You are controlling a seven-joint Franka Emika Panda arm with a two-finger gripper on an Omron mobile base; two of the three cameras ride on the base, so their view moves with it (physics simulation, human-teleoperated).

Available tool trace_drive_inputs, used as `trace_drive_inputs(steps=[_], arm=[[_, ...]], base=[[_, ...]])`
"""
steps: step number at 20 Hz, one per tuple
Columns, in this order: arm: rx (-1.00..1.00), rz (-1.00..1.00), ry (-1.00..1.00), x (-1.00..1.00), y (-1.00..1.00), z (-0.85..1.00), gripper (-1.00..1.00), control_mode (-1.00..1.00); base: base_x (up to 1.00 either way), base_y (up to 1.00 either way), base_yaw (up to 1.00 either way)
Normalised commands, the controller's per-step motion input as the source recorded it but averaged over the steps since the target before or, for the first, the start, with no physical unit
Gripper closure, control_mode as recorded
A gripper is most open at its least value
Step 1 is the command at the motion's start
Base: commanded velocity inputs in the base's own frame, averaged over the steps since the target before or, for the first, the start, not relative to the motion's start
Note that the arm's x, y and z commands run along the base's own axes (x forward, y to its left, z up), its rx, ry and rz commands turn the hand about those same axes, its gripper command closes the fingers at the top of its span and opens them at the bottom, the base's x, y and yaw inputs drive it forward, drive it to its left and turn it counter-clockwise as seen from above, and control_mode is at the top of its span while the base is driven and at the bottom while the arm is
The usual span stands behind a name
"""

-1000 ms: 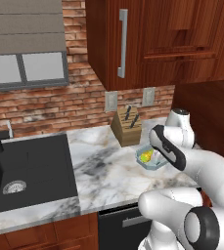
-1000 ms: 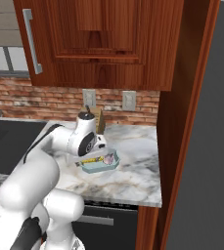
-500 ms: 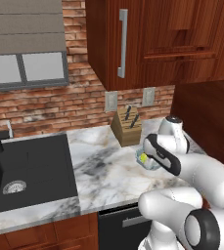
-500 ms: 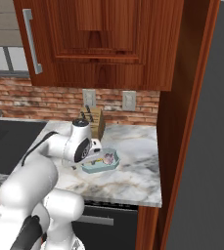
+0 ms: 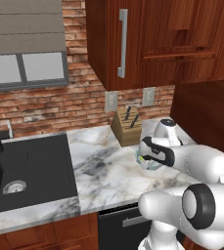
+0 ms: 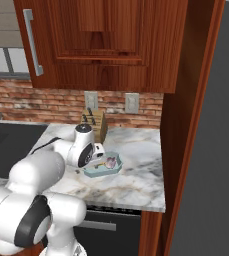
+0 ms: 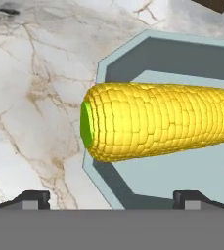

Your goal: Take the garlic and corn out of the freezer and place them in the tupperware container on the counter. Then put the tupperware containing the vegetables back in the freezer.

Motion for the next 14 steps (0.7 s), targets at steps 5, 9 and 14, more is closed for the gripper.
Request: trace_drive_inputs(steps=[5, 9, 14], arm=[[0.0, 0.0, 0.01, 0.28, 0.0, -0.17, -1.0, -1.0], [0.0, 0.0, 0.02, 0.24, 0.0, -0.22, -1.0, -1.0], [0.0, 0.0, 0.01, 0.0, 0.0, -0.38, -1.0, -1.0]], base=[[0.0, 0.0, 0.0], [0.0, 0.0, 0.0], [0.0, 0.0, 0.0]])
